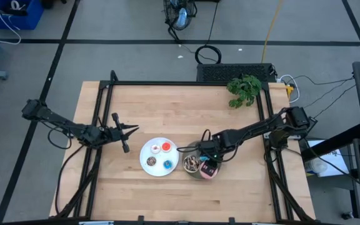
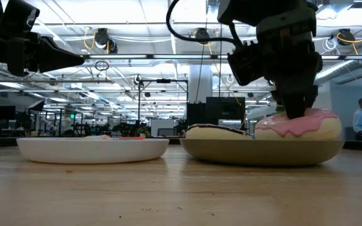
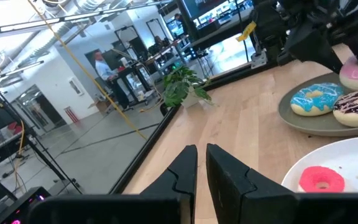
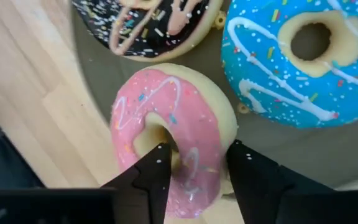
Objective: Pick & Place donuts
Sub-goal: Put the large pink donut on the gray plate
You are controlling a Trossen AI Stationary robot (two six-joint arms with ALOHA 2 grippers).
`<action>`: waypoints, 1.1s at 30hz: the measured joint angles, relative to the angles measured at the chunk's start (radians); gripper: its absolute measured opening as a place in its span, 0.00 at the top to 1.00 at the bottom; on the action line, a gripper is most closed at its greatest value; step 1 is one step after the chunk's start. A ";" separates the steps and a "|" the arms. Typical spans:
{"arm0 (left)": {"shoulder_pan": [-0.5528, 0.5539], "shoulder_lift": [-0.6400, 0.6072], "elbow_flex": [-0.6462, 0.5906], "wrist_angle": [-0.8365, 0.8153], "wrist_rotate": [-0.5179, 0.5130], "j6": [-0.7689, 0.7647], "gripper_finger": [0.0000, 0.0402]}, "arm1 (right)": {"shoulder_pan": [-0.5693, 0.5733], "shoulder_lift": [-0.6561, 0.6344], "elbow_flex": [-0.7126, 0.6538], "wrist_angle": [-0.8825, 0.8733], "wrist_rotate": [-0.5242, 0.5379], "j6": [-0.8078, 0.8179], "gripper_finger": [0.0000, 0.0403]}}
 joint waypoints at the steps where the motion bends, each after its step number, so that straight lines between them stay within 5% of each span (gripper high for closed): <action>1: 0.000 0.000 0.000 0.000 0.000 0.000 0.90 | 0.000 -0.008 0.000 -0.003 0.000 0.008 0.64; 33: 0.000 0.000 0.000 -0.002 -0.001 0.000 0.90 | -0.002 -0.060 0.000 -0.111 0.054 0.022 0.64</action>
